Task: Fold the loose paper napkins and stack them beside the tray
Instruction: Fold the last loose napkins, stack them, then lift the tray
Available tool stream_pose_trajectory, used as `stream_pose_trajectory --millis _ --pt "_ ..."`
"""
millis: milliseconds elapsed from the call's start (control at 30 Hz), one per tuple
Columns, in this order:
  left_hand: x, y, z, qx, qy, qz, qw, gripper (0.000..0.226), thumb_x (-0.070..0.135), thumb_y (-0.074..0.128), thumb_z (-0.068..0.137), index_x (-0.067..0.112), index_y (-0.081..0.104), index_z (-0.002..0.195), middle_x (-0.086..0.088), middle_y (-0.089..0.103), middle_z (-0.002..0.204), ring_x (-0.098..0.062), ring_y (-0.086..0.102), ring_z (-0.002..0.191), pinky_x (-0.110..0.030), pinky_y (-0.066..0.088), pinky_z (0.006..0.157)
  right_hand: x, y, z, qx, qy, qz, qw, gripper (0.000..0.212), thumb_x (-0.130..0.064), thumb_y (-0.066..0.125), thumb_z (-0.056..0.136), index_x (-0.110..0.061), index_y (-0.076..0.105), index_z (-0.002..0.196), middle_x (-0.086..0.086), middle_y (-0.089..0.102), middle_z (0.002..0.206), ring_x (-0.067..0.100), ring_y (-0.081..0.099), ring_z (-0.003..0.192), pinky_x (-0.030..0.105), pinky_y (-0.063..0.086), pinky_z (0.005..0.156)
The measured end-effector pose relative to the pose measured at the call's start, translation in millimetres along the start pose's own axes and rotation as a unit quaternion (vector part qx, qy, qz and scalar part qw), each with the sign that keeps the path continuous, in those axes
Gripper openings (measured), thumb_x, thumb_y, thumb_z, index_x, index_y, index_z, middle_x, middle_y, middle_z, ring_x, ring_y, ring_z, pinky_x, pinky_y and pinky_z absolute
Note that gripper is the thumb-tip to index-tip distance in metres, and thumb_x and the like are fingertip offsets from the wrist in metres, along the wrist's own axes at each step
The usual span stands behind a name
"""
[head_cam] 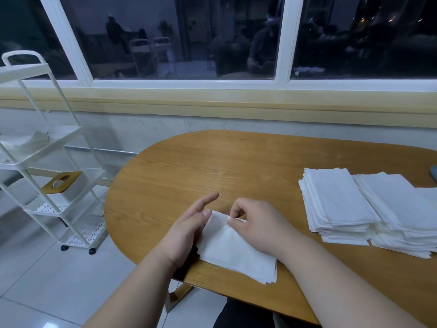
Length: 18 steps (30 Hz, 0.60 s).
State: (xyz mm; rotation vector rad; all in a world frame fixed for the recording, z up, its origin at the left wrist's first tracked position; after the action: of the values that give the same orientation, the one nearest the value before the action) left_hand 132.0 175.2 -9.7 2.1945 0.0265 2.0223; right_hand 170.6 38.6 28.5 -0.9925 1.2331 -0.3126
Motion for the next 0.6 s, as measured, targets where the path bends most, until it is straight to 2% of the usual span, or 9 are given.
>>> stream_pose_trajectory --millis 67,100,167,267,333,433,533,600 --pt "-3 4 3 0.001 -0.016 0.021 1.0 0.077 0.037 0.077 0.07 0.03 0.05 0.142 -0.007 0.061 0.078 -0.018 0.06 0.078 -0.028 0.046 0.075 9 -7 -5 0.03 0.017 0.04 0.999 0.012 -0.034 0.062 0.092 -0.029 0.057 0.082 -0.012 0.065 0.084 0.006 0.054 0.064 0.034 0.048 0.063" --pt "-5 10 5 -0.009 -0.026 0.016 0.999 0.08 0.029 0.08 0.07 0.031 0.047 0.143 -0.014 0.065 0.087 -0.024 0.062 0.082 -0.034 0.048 0.079 15 -12 -9 0.049 0.029 0.061 0.996 0.012 -0.032 0.063 0.092 -0.03 0.057 0.081 -0.012 0.064 0.081 0.006 0.055 0.065 0.035 0.049 0.064" --pt "-3 28 9 -0.018 -0.03 0.009 0.999 0.078 0.012 0.078 0.072 0.031 0.046 0.14 -0.02 0.071 0.107 -0.03 0.068 0.091 -0.039 0.053 0.083 27 -25 -17 0.091 0.051 0.109 0.989 0.012 -0.028 0.063 0.091 -0.03 0.057 0.081 -0.013 0.063 0.077 0.006 0.056 0.064 0.035 0.051 0.064" --pt "6 46 25 0.037 -0.027 0.031 0.998 0.073 0.007 0.074 0.068 0.028 0.052 0.134 -0.01 0.074 0.1 -0.024 0.071 0.082 -0.032 0.055 0.069 45 -53 -31 0.149 0.079 0.143 0.975 0.012 -0.025 0.063 0.091 -0.031 0.058 0.082 -0.018 0.062 0.071 0.002 0.052 0.057 0.029 0.047 0.058" --pt "17 60 38 0.059 -0.018 0.055 0.997 0.072 0.006 0.076 0.068 0.028 0.055 0.133 -0.013 0.072 0.099 -0.025 0.07 0.077 -0.033 0.054 0.064 58 -75 -43 0.183 0.099 0.155 0.966 0.011 -0.023 0.063 0.089 -0.032 0.059 0.083 -0.023 0.059 0.063 0.002 0.052 0.053 0.027 0.044 0.055" --pt "37 87 66 0.068 0.011 0.087 0.994 0.062 -0.002 0.076 0.079 0.032 0.06 0.127 -0.021 0.067 0.11 -0.03 0.072 0.085 -0.042 0.058 0.077 75 -108 -60 0.214 0.117 0.162 0.956 0.018 -0.015 0.061 0.088 -0.033 0.058 0.087 -0.018 0.05 0.05 0.005 0.044 0.043 0.022 0.034 0.047" --pt "58 120 96 0.074 0.051 0.152 0.984 0.057 0.01 0.08 0.076 0.042 0.062 0.118 -0.009 0.068 0.108 -0.024 0.072 0.09 -0.047 0.059 0.087 94 -139 -71 0.255 0.129 0.156 0.946 0.021 -0.012 0.06 0.087 -0.033 0.058 0.088 -0.016 0.045 0.066 0.004 0.044 0.047 0.015 0.029 0.046" --pt "70 142 115 0.071 0.075 0.198 0.975 0.056 0.017 0.081 0.072 0.045 0.061 0.117 0.002 0.066 0.105 -0.018 0.07 0.091 -0.041 0.059 0.087 104 -159 -73 0.286 0.131 0.128 0.94 0.023 -0.011 0.06 0.088 -0.034 0.057 0.086 -0.016 0.051 0.081 0.004 0.049 0.053 0.016 0.029 0.047"
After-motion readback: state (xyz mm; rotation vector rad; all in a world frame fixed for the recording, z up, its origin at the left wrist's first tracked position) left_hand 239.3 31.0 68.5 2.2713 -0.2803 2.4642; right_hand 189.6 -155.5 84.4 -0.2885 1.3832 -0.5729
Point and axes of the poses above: each hand's wrist, its own z-axis towards the middle knuckle, its own y-axis out of the palm, x = y × z, the point moved 9 cm from there along z, towards the middle knuckle
